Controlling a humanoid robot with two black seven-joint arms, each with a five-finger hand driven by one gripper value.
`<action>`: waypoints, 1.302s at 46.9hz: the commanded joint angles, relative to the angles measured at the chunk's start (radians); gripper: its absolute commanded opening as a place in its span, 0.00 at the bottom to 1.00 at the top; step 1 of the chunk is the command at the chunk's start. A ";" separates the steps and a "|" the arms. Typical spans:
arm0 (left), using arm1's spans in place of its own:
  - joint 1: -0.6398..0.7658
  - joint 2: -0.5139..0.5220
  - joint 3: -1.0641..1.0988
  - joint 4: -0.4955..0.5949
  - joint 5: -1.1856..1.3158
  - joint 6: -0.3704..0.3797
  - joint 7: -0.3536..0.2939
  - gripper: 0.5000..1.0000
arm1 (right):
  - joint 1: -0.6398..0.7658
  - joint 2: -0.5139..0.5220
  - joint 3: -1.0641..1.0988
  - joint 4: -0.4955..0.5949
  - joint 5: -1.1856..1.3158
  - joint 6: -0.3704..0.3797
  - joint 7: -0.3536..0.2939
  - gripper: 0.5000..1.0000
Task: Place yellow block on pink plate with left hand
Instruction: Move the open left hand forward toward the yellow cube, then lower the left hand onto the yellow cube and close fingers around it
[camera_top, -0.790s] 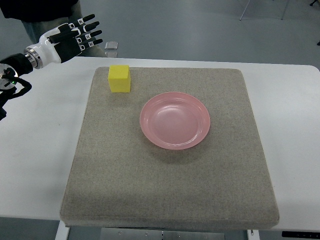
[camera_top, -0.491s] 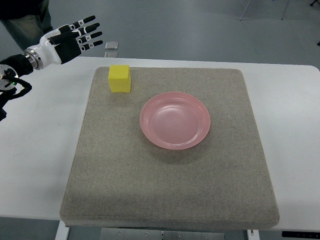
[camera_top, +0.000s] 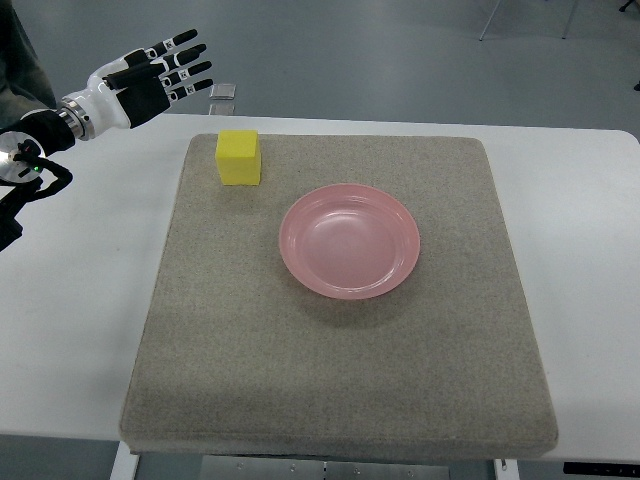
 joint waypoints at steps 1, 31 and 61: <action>-0.007 0.000 0.002 0.006 0.047 -0.002 -0.015 0.99 | 0.000 0.000 0.000 0.000 0.000 0.001 0.000 0.85; -0.163 0.002 0.008 0.002 1.056 0.015 -0.156 0.99 | 0.000 0.000 0.000 0.000 0.000 0.001 0.000 0.85; -0.262 -0.156 0.407 0.022 1.368 0.294 -0.185 0.98 | 0.000 0.000 0.000 0.000 0.000 0.001 0.000 0.85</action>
